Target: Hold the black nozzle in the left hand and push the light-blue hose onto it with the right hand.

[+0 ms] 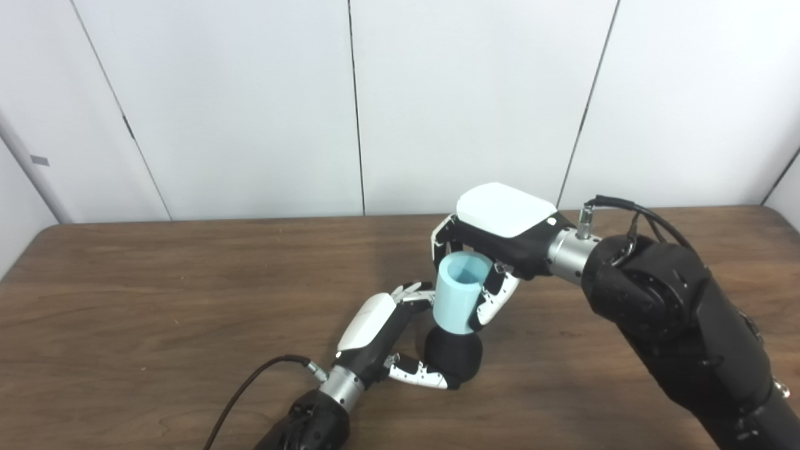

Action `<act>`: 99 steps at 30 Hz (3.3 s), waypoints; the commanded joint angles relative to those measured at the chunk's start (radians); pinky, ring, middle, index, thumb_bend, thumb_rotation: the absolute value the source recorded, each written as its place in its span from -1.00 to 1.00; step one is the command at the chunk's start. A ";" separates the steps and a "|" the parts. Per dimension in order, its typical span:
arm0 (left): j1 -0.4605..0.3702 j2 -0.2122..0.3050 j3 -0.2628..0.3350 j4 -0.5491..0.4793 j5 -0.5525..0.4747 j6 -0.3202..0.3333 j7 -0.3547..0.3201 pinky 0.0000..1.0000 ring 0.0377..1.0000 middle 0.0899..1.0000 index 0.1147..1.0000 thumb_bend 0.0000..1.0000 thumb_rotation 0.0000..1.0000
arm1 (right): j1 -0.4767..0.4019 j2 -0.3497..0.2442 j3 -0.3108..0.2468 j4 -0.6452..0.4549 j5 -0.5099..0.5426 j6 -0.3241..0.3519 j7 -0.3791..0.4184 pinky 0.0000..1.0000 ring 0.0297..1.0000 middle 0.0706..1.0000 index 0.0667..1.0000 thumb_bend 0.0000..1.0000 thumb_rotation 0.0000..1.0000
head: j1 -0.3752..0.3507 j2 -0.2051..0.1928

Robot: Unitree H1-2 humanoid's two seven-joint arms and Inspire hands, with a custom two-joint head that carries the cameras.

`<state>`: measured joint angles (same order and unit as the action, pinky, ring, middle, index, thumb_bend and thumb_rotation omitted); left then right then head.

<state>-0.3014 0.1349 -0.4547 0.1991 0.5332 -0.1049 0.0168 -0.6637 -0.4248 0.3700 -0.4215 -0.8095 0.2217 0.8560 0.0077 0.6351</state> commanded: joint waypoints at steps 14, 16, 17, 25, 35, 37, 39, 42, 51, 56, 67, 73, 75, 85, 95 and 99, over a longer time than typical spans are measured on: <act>0.109 0.020 -0.023 0.073 0.031 0.061 -0.048 1.00 0.88 0.57 -0.17 0.04 -0.85 | 0.008 -0.006 -0.034 -0.053 0.026 -0.040 -0.046 -0.02 0.12 0.21 0.28 0.98 -0.09 | -0.001 0.001; 0.109 0.020 -0.022 0.074 0.031 0.059 -0.047 1.00 0.88 0.57 -0.17 0.04 -0.85 | 0.011 -0.005 -0.039 -0.049 0.033 -0.054 -0.056 0.04 0.17 0.25 0.28 1.00 -0.04 | -0.001 0.000; 0.110 0.020 -0.023 0.074 0.031 0.059 -0.046 1.00 0.88 0.57 -0.17 0.04 -0.85 | 0.012 -0.005 -0.041 -0.048 0.036 -0.063 -0.062 0.05 0.18 0.27 0.28 1.00 -0.03 | -0.001 0.001; 0.110 0.021 -0.023 0.072 0.032 0.063 -0.050 1.00 0.88 0.57 -0.17 0.04 -0.85 | 0.024 -0.019 -0.059 -0.035 0.084 -0.196 -0.152 0.51 0.64 0.65 0.48 1.00 0.20 | -0.002 0.001; 0.110 0.022 -0.023 0.070 0.031 0.066 -0.057 1.00 0.88 0.57 -0.17 0.04 -0.85 | 0.065 -0.002 -0.114 0.012 0.139 -0.366 -0.330 0.93 0.93 0.92 0.72 1.00 0.29 | -0.002 0.001; 0.110 0.022 -0.023 0.069 0.030 0.067 -0.058 1.00 0.88 0.58 -0.17 0.04 -0.85 | 0.079 0.001 -0.125 0.022 0.144 -0.403 -0.370 0.98 0.98 0.95 0.75 1.00 0.28 | -0.002 0.001; 0.111 0.022 -0.023 0.069 0.030 0.064 -0.057 1.00 0.88 0.58 -0.17 0.04 -0.85 | 0.097 0.002 -0.137 0.039 0.147 -0.456 -0.424 1.00 1.00 0.98 0.78 1.00 0.27 | -0.002 0.001; 0.110 0.022 -0.022 0.068 0.029 0.062 -0.057 1.00 0.88 0.58 -0.17 0.04 -0.85 | 0.126 -0.003 -0.155 0.057 0.153 -0.516 -0.483 1.00 1.00 1.00 0.81 1.00 0.27 | -0.001 0.003; 0.110 0.021 -0.022 0.077 0.027 0.056 -0.053 1.00 0.88 0.58 -0.17 0.04 -0.85 | 0.207 -0.032 -0.180 0.099 0.148 -0.674 -0.582 1.00 1.00 1.00 0.89 1.00 0.26 | -0.004 0.002; 0.110 0.020 -0.023 0.071 0.028 0.061 -0.058 1.00 0.88 0.58 -0.17 0.04 -0.85 | 0.223 -0.079 -0.132 0.097 0.164 -0.691 -0.572 1.00 1.00 1.00 0.93 1.00 0.24 | -0.002 0.003; 0.106 0.018 -0.024 0.081 0.030 0.058 -0.054 1.00 0.88 0.58 -0.17 0.04 -0.85 | 0.203 -0.156 -0.065 0.113 0.255 -0.689 -0.539 1.00 1.00 1.00 1.00 1.00 0.41 | -0.005 0.000; 0.108 0.018 -0.024 0.075 0.031 0.063 -0.057 1.00 0.88 0.58 -0.17 0.04 -0.85 | 0.204 -0.144 -0.076 0.111 0.262 -0.682 -0.511 1.00 1.00 1.00 1.00 1.00 0.46 | -0.006 0.002; 0.107 0.018 -0.024 0.075 0.031 0.065 -0.057 1.00 0.88 0.58 -0.17 0.04 -0.85 | 0.204 -0.143 -0.078 0.109 0.265 -0.680 -0.500 1.00 1.00 1.00 1.00 1.00 0.46 | -0.004 0.002; 0.106 0.015 -0.023 0.079 0.030 0.059 -0.053 1.00 0.88 0.58 -0.17 0.04 -0.85 | 0.209 -0.139 -0.077 0.115 0.262 -0.688 -0.492 1.00 1.00 1.00 1.00 1.00 0.45 | -0.003 0.002; 0.108 0.016 -0.021 0.074 0.027 0.061 -0.055 1.00 0.88 0.58 -0.17 0.04 -0.85 | 0.205 -0.131 -0.086 0.113 0.263 -0.674 -0.469 1.00 1.00 1.00 1.00 1.00 0.43 | -0.002 0.004; 0.108 0.017 -0.022 0.076 0.029 0.059 -0.053 1.00 0.88 0.58 -0.17 0.04 -0.85 | 0.219 -0.128 -0.078 0.124 0.252 -0.685 -0.466 1.00 1.00 1.00 1.00 1.00 0.45 | -0.004 0.005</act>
<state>-0.2975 0.1337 -0.4490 0.1960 0.5310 -0.1046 0.0095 -0.4215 -0.5448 0.3058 -0.2940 -0.5694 -0.4455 0.3986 0.0031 0.6397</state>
